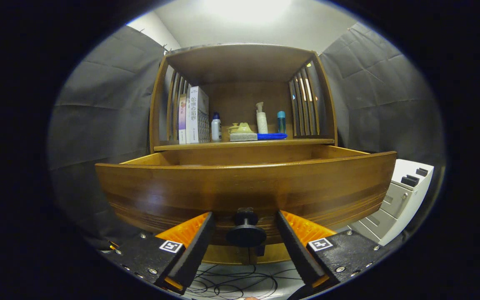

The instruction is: Pull open the drawer, take out the items inside it, and place them on the countertop above the cabinet.

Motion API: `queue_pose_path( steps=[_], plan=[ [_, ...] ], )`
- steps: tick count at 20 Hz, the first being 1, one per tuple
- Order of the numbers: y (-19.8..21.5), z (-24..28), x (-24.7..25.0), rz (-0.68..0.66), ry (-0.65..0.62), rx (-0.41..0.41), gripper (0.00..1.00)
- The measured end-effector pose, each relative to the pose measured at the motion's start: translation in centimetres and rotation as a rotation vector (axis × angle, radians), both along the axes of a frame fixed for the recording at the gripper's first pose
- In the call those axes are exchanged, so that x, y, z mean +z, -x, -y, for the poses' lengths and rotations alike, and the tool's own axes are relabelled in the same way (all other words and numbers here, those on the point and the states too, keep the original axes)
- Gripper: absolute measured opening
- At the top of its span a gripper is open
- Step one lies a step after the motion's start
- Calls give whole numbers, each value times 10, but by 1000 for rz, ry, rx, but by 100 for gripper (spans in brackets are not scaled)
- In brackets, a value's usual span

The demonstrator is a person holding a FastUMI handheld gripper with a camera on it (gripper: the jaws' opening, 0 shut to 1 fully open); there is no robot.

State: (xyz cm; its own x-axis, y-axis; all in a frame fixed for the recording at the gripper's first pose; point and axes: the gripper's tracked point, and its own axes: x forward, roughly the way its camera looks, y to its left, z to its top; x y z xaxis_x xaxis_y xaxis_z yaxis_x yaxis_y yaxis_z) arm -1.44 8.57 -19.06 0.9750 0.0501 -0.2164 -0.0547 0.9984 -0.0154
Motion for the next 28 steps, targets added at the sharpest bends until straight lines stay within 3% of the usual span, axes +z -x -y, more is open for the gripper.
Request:
queue_pose_path(
  steps=[11, 28],
  plan=[
    [-25, -6, -2, -19, -32, 33, 95],
    [-91, -11, 2, -13, -40, 3, 94]
  ],
)
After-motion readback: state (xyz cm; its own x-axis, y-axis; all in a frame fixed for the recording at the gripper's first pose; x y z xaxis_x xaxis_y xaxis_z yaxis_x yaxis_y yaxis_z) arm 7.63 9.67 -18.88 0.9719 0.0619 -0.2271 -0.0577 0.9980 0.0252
